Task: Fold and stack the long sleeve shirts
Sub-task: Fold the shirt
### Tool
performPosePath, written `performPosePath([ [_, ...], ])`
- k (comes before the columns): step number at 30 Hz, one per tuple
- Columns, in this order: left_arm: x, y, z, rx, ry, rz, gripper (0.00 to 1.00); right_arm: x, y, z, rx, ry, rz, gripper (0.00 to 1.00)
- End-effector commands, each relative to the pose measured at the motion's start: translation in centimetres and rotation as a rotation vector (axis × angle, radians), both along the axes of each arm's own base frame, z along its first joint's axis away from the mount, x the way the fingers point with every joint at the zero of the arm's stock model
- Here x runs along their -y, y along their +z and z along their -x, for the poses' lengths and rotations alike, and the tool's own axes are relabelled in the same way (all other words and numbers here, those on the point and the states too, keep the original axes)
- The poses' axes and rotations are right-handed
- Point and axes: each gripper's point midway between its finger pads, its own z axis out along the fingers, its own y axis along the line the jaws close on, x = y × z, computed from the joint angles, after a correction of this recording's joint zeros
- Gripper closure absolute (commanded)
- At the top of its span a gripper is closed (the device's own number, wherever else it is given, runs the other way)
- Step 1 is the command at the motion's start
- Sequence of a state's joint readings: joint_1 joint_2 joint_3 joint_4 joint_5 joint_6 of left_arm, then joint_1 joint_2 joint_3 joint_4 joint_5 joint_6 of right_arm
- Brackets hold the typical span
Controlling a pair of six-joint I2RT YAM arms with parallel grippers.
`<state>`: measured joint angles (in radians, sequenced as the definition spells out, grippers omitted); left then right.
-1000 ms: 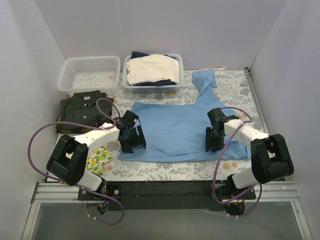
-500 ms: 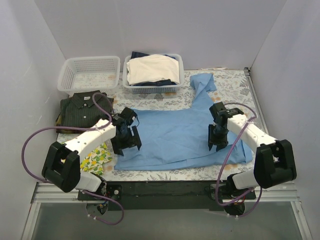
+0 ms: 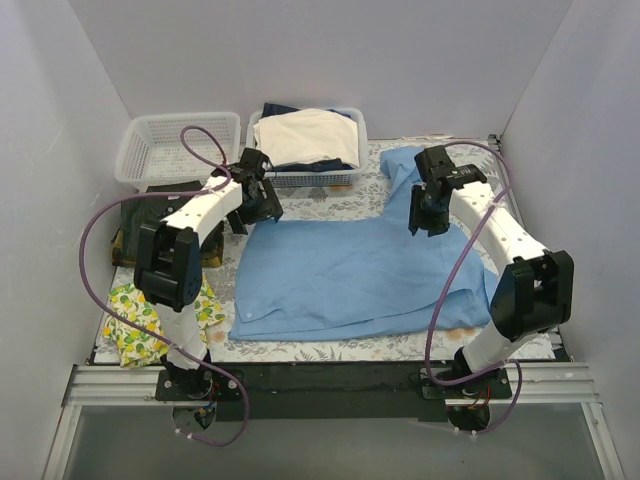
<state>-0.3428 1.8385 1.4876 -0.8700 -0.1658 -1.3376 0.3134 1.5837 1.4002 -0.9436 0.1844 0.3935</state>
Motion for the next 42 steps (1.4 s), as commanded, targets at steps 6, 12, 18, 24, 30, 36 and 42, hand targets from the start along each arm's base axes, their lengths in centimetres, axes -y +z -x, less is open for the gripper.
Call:
performPosePath([
  [6, -0.1, 2.4, -6.9, 0.133, 0.011, 0.031, 0.18, 0.4, 1.9, -5.4, 0.122, 0.016, 0.071, 0.51],
  [12, 0.8, 1.8, -6.7, 0.097, -0.002, 0.076, 0.18, 1.0, 1.8, -6.1, 0.120, 0.008, 0.080, 0.51],
  [18, 0.9, -0.1, -4.5, 0.022, 0.016, 0.105, 0.20, 1.9, 0.8, -5.4, 0.094, -0.003, 0.084, 0.52],
  [24, 0.8, -1.8, -4.0, 0.006, 0.032, 0.103, 0.25, 2.3, 0.3, -5.1, 0.091, -0.010, 0.065, 0.52],
  [30, 0.7, -1.6, -4.7, 0.023, 0.038, 0.089, 0.43, 2.7, 0.1, -4.9, 0.087, -0.025, 0.059, 0.52],
  [36, 0.5, -1.9, -4.4, 0.013, 0.023, 0.079, 0.80, 2.9, 0.2, -5.7, 0.095, -0.046, 0.059, 0.52],
  [42, 0.8, -3.6, -3.2, -0.039, -0.012, 0.090, 1.00, 3.2, -0.4, -8.8, 0.127, -0.072, 0.050, 0.52],
])
